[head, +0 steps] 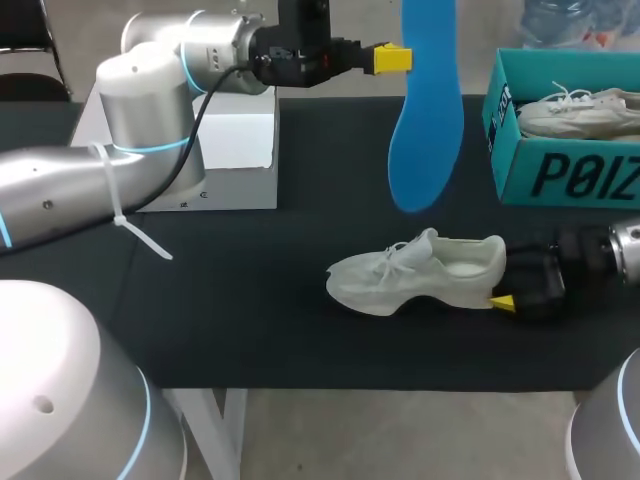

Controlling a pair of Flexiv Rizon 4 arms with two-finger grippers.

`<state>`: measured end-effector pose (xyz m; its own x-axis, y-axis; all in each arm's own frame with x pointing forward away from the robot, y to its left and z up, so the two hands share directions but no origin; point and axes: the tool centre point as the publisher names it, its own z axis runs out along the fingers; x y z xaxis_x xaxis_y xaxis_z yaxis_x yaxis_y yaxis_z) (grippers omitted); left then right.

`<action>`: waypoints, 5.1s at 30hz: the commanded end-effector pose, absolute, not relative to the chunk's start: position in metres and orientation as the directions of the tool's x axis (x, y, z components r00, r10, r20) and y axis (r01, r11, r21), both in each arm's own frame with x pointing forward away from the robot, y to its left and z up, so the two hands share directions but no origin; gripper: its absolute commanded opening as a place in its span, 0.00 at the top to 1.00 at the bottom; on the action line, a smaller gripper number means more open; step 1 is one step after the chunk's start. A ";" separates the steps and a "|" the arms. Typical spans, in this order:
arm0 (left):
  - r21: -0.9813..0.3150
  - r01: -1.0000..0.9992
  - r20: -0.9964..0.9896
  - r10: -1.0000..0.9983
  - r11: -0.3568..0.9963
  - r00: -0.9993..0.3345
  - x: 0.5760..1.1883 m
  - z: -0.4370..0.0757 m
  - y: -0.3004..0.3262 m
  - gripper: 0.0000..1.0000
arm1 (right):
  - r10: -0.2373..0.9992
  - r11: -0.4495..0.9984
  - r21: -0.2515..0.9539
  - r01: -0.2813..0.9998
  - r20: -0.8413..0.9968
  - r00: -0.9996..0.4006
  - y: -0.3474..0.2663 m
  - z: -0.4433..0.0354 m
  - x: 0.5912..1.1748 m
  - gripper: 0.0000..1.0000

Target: Take the shoe out of the shoebox, open the shoe tongue, remove and reinsert the insole, then place the shoe into the shoebox

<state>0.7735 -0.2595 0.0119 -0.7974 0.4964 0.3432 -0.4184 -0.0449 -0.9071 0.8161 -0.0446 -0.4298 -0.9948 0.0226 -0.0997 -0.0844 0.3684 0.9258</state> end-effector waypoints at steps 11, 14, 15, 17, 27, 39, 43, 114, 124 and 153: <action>-0.907 -0.418 0.342 0.496 -0.046 -0.798 0.773 0.012 -0.260 1.00 | 0.068 0.468 0.880 -0.083 -0.129 -0.989 -0.069 -0.404 0.805 0.00; -0.907 -0.418 0.342 0.496 -0.046 -0.798 0.773 0.012 -0.260 1.00 | 0.067 0.552 0.833 -0.042 -0.095 -0.993 -0.073 -0.395 0.801 0.00; -0.907 -0.418 0.342 0.496 -0.046 -0.798 0.773 0.012 -0.260 1.00 | 0.069 0.569 0.822 -0.035 -0.090 -0.994 -0.074 -0.391 0.800 0.00; -0.907 -0.418 0.342 0.496 -0.046 -0.798 0.773 0.012 -0.260 1.00 | 0.081 0.612 0.791 -0.009 -0.074 -0.994 -0.077 -0.385 0.797 0.00; -0.907 -0.418 0.342 0.496 -0.046 -0.798 0.773 0.012 -0.260 1.00 | 0.157 0.847 0.514 0.139 0.007 -0.988 -0.079 -0.351 0.786 0.00; -0.907 -0.418 0.342 0.496 -0.046 -0.798 0.773 0.012 -0.260 1.00 | 0.247 0.954 0.181 0.238 -0.030 -0.968 -0.066 -0.309 0.777 0.00; -0.907 -0.418 0.342 0.496 -0.046 -0.798 0.773 0.012 -0.260 1.00 | 0.259 0.956 0.152 0.249 -0.048 -0.965 -0.066 -0.302 0.774 0.00; -0.906 -0.420 0.359 0.450 -0.042 -0.818 0.761 0.020 -0.245 1.00 | 0.180 0.965 0.203 0.169 -0.039 -0.983 -0.047 -0.290 0.795 0.00; -0.906 -0.420 0.359 0.450 -0.042 -0.818 0.761 0.020 -0.245 1.00 | 0.161 0.966 0.210 0.151 -0.031 -0.987 -0.024 -0.297 0.831 0.00; -0.906 -0.420 0.359 0.450 -0.042 -0.818 0.761 0.020 -0.245 1.00 | 0.150 0.968 0.204 0.148 0.007 -0.989 -0.010 -0.382 0.842 0.00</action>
